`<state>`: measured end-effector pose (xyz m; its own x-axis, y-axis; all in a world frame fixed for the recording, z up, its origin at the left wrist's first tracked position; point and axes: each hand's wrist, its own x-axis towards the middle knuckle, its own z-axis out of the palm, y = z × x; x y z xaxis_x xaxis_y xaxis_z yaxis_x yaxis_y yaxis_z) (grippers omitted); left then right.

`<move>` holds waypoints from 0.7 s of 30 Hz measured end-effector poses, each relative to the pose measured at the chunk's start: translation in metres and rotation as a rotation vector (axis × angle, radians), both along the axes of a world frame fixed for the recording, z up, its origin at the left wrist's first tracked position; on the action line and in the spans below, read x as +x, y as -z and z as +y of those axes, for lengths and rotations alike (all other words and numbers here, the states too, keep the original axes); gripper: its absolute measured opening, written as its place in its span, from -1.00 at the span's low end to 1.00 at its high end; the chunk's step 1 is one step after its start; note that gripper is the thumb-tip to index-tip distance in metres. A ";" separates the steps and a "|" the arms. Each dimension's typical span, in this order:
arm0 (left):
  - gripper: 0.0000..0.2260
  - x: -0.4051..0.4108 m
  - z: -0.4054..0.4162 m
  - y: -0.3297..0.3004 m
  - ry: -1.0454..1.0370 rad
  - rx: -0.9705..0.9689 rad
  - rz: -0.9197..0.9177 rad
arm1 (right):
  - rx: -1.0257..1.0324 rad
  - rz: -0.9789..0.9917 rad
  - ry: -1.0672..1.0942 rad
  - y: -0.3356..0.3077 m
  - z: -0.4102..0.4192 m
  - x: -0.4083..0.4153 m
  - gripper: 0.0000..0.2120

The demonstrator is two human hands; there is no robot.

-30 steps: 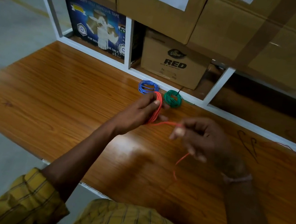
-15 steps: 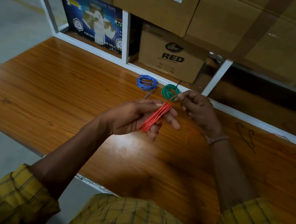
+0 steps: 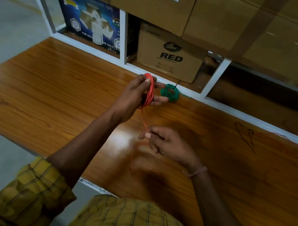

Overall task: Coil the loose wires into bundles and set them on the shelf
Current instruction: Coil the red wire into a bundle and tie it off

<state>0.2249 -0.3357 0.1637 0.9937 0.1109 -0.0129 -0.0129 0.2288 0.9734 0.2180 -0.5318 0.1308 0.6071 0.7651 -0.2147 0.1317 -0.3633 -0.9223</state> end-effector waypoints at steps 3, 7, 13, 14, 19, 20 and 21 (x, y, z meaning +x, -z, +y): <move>-0.72 -0.001 0.002 0.016 0.011 0.215 0.038 | 0.057 -0.062 0.013 -0.018 -0.011 0.007 -0.81; -0.76 -0.007 0.007 0.029 0.119 0.491 0.048 | 0.192 -0.067 0.047 -0.043 -0.029 0.026 -0.78; -0.71 -0.030 0.000 0.013 0.405 0.292 0.135 | 0.297 -0.127 0.203 -0.058 -0.038 0.064 -0.73; -0.70 -0.033 0.000 0.011 0.452 0.248 0.131 | 0.278 -0.177 0.234 -0.057 -0.036 0.069 -0.75; -0.61 -0.037 -0.005 0.005 0.600 -0.050 0.066 | 0.250 -0.271 0.398 -0.039 -0.023 0.079 -0.81; -0.60 -0.037 -0.005 0.004 0.596 -0.116 0.051 | 0.256 -0.233 0.420 -0.031 -0.021 0.079 -0.82; -0.60 -0.036 -0.005 0.002 0.579 -0.178 0.042 | 0.260 -0.185 0.434 -0.022 -0.019 0.079 -0.83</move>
